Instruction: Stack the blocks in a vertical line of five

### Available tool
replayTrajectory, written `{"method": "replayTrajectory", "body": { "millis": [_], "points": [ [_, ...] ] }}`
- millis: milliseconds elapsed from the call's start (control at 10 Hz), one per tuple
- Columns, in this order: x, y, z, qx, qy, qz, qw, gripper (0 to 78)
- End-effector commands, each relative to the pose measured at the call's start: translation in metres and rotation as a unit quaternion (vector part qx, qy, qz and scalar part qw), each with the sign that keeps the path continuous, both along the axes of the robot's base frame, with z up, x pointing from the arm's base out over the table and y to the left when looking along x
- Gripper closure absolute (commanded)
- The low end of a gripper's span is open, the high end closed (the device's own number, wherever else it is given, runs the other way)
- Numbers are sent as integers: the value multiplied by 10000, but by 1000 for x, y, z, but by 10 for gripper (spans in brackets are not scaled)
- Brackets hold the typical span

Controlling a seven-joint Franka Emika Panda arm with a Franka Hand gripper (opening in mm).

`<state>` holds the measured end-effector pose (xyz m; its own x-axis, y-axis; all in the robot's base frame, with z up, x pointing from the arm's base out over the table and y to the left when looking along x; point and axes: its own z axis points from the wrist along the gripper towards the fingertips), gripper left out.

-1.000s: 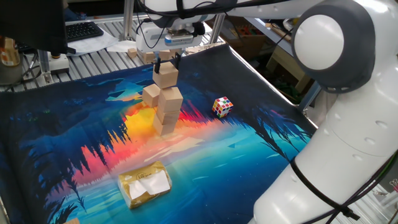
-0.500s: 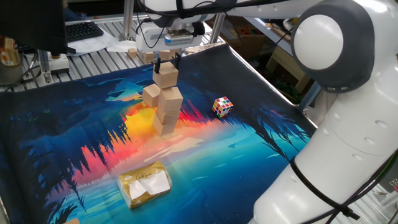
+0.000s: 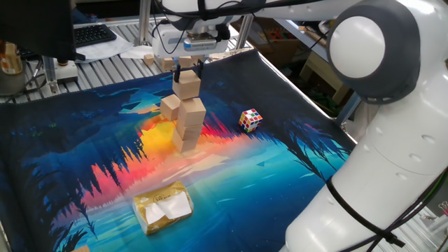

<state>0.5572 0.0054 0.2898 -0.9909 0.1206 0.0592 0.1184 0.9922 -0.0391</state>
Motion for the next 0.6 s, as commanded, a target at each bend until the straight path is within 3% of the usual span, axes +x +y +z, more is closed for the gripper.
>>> {"method": "replayTrajectory", "body": {
  "millis": [100,600],
  "points": [
    [-2,-2,4,34,61,-38,10000,764],
    [-18,-10,11,54,39,-118,9999,764]
  ]
}}
